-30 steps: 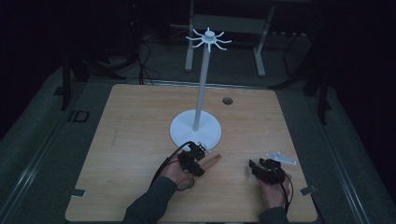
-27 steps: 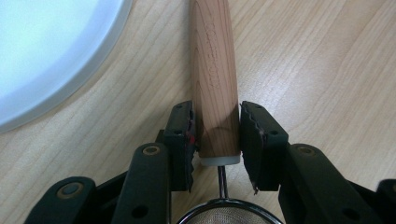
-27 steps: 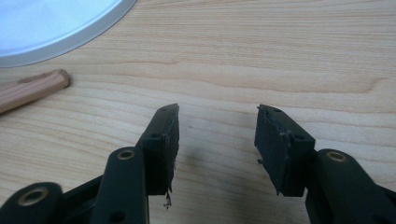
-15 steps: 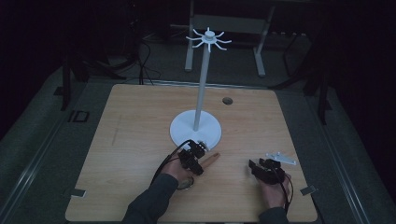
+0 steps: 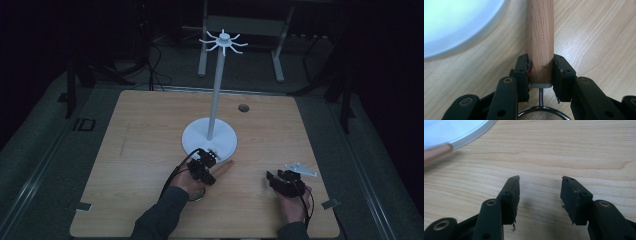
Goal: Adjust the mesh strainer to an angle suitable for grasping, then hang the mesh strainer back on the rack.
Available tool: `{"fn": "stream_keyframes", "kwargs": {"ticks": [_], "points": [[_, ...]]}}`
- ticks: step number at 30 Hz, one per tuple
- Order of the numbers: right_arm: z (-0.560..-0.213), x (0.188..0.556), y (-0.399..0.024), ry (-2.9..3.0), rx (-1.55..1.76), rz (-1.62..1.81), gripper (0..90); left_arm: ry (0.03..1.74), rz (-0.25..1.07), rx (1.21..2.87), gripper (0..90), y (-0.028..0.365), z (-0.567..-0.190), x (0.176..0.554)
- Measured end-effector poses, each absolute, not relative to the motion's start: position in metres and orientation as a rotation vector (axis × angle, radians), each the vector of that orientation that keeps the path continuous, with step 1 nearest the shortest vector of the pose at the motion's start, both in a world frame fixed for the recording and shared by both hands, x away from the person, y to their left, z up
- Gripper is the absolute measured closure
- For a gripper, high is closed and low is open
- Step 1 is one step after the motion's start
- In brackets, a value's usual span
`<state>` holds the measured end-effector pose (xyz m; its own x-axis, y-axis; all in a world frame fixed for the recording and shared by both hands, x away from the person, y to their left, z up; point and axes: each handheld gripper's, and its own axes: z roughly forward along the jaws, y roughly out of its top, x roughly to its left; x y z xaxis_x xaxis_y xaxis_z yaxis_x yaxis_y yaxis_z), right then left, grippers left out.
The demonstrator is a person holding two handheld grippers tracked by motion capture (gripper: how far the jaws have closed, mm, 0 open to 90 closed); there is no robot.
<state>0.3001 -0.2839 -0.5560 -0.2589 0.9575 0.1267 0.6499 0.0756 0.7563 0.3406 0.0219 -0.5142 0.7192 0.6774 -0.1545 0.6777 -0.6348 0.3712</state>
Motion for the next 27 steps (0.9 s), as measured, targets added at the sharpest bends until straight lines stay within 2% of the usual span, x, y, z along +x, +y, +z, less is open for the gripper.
{"fn": "stream_keyframes", "kwargs": {"ticks": [11, 22, 27], "points": [[-0.556, 0.3, -0.282, 1.96, 1.565, 1.006, 51.9, 1.067, 0.062, 2.405, 68.5, 0.034, -0.499, 0.34], [-0.553, 0.298, -0.274, 1.989, 1.46, 1.034, 59.1, 1.086, 0.126, 2.307, 68.5, 0.045, -0.484, 0.337], [-0.553, 0.297, -0.273, 1.989, 1.456, 1.023, 59.1, 1.096, 0.143, 2.28, 68.4, 0.051, -0.479, 0.337]]}}
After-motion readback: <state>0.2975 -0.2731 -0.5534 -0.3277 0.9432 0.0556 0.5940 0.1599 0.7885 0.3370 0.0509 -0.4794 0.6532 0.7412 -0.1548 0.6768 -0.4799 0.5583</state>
